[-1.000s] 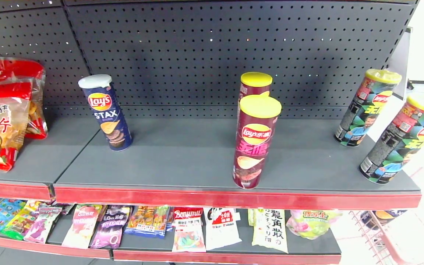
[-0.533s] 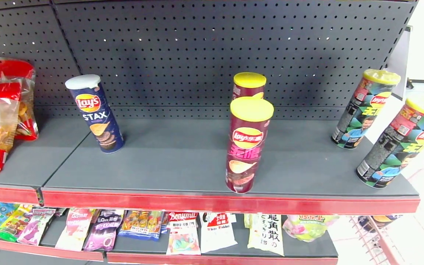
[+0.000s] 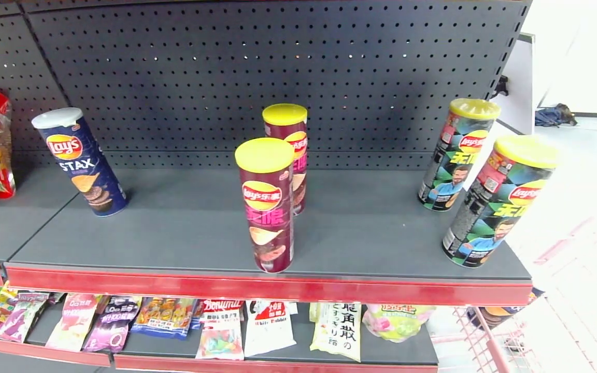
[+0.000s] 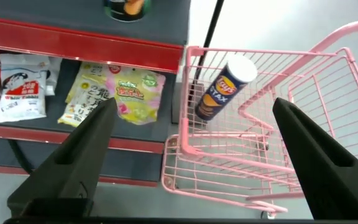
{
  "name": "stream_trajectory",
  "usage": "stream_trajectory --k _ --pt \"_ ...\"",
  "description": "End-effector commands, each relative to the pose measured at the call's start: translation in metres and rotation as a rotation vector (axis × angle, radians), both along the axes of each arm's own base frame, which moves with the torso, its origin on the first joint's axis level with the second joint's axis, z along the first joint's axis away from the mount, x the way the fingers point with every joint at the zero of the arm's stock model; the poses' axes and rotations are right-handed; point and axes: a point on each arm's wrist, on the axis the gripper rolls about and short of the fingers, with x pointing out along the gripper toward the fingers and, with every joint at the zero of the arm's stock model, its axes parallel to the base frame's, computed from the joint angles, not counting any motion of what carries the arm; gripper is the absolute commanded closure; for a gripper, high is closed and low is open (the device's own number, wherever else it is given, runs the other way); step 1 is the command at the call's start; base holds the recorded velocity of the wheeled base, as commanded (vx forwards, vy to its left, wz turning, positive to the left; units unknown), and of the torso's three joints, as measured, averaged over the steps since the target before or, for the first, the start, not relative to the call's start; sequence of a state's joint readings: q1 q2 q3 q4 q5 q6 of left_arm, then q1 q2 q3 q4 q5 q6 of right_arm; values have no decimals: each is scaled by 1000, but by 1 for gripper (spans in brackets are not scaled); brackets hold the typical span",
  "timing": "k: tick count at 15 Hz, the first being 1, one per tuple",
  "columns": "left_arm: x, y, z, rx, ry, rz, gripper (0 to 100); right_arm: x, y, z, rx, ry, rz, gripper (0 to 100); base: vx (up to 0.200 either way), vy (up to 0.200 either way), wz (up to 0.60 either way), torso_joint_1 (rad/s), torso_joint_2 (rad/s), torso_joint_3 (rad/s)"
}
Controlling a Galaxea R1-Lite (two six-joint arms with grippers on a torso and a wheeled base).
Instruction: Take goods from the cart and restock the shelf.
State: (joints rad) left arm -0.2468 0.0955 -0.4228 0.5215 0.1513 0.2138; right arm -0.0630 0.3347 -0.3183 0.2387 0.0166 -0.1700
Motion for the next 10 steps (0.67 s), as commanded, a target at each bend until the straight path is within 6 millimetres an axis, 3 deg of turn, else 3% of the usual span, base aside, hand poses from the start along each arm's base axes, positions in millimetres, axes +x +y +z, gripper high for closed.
stream_trajectory --k 1,7,10 --pt "-1 0 0 -2 -7 -6 0 1 0 0 0 10 0 0 0 0 0 0 0 0" --pt "2 -5 -1 -40 -21 -182 0 1 0 -1 0 10 33 0 0 0 0 0 0 0" --pt "2 -5 -1 -41 -26 -182 0 1 0 -1 -1 10 31 0 0 0 -600 1 2 5"
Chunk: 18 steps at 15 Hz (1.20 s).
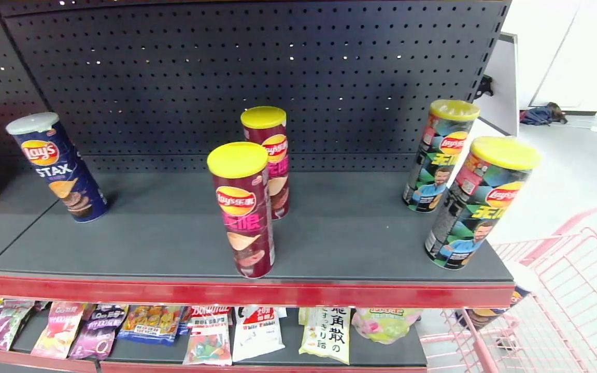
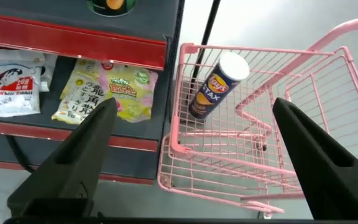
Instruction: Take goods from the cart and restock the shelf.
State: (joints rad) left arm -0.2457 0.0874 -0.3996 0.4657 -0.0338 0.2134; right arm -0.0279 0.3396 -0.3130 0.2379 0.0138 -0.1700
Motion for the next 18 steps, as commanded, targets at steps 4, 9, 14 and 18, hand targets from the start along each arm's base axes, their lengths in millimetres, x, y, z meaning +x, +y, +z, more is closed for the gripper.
stream_trajectory --k 4,9,14,18 --pt "1 0 0 0 5 -9 0 0 0 0 0 4 2 0 0 0 -600 5 5 1" --pt "0 0 0 -1 3 -9 0 0 0 -1 0 4 2 0 0 0 -600 0 3 2" --pt "-1 -3 2 -21 -4 -130 0 -1 0 -4 -3 -2 -5 0 0 0 -240 -1 1 2" --pt "0 -5 1 -31 -7 -206 0 -4 0 -5 -4 -16 -10 0 0 0 0 -27 63 35"
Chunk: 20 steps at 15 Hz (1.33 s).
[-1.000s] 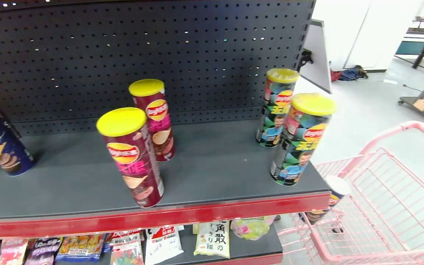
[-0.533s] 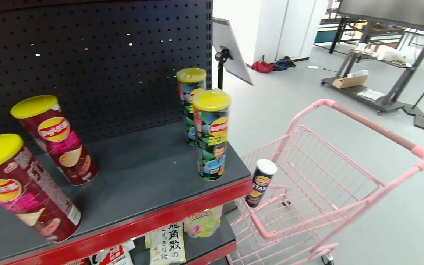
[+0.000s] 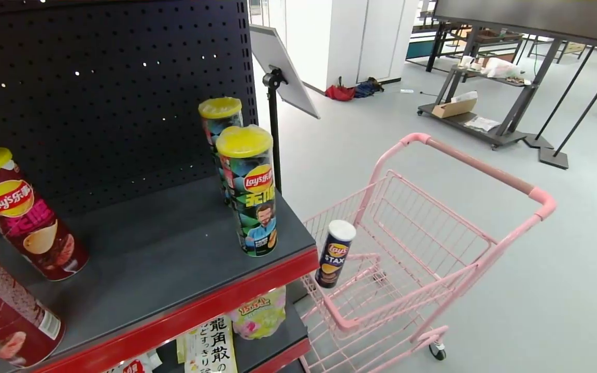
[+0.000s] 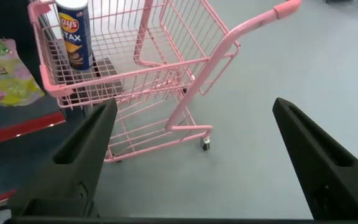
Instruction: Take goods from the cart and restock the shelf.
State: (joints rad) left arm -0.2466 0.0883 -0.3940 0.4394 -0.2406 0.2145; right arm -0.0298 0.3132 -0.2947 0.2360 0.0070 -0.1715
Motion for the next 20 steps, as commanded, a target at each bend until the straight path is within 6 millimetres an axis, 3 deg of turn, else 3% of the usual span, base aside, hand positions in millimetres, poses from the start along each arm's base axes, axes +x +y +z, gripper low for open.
stream_trajectory --k 1,17,19,20 --pt "1 0 -1 2 6 1 0 -1 0 0 0 -6 0 0 0 0 0 -134 339 193" --pt "1 1 -1 10 7 42 0 -1 0 -13 -3 22 1 0 0 0 0 -152 428 266" --pt "2 1 -3 13 10 58 0 11 0 -3 5 28 13 0 0 0 0 -32 100 78" --pt "2 1 -3 15 12 69 0 41 1 18 31 -14 72 0 0 0 0 0 0 0"
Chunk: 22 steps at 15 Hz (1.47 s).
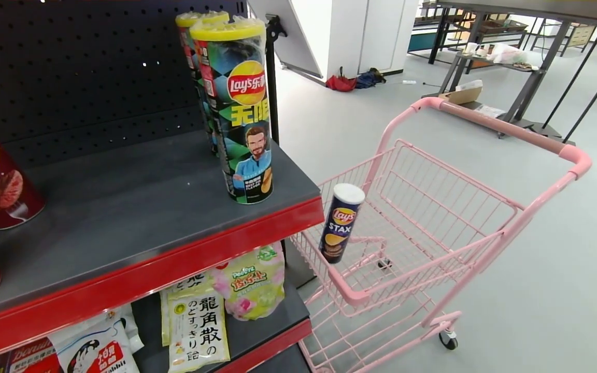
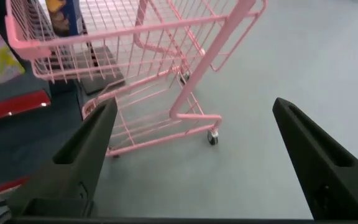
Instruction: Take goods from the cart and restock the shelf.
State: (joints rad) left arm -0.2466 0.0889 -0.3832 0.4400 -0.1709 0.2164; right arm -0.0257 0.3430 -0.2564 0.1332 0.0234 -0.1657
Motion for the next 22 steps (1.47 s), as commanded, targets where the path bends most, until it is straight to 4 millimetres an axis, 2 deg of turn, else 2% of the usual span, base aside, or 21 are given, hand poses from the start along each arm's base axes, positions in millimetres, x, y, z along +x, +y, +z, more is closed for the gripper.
stream_trajectory --k 1,2,4,5,6,7,8,10,12,14,16,21,22 --pt "2 0 -3 8 12 31 0 63 3 36 77 -15 98 0 0 0 0 0 0 0" --pt "3 1 -5 18 18 84 0 88 5 42 107 2 134 0 0 0 0 0 0 0" --pt "6 2 -11 23 43 135 0 135 20 38 117 76 231 0 0 0 0 0 0 0" --pt "6 2 -12 19 49 144 0 148 24 34 123 86 248 0 0 0 0 0 0 0" --pt "6 2 -12 19 49 144 0 148 24 34 123 86 248 0 0 0 0 0 0 0" --pt "8 3 -16 3 69 218 0 196 44 18 188 128 326 0 0 0 0 0 0 0" --pt "9 3 -18 6 78 218 0 215 51 9 207 153 356 0 0 0 0 0 0 0" --pt "9 3 -19 9 83 213 0 240 64 -4 209 178 396 0 0 0 0 0 0 0" --pt "9 3 -20 11 87 218 0 275 83 -17 208 189 441 0 0 0 0 0 0 0" --pt "9 3 -20 13 87 224 0 292 100 -22 214 199 520 0 0 0 0 0 0 0" --pt "9 3 -20 15 84 223 0 303 109 -28 214 206 539 0 0 0 0 0 0 0" --pt "9 3 -20 17 85 224 0 312 116 -45 232 262 621 0 0 0 0 0 0 0" --pt "9 3 -20 17 85 223 0 319 118 -49 235 265 631 0 0 0 0 0 0 0"
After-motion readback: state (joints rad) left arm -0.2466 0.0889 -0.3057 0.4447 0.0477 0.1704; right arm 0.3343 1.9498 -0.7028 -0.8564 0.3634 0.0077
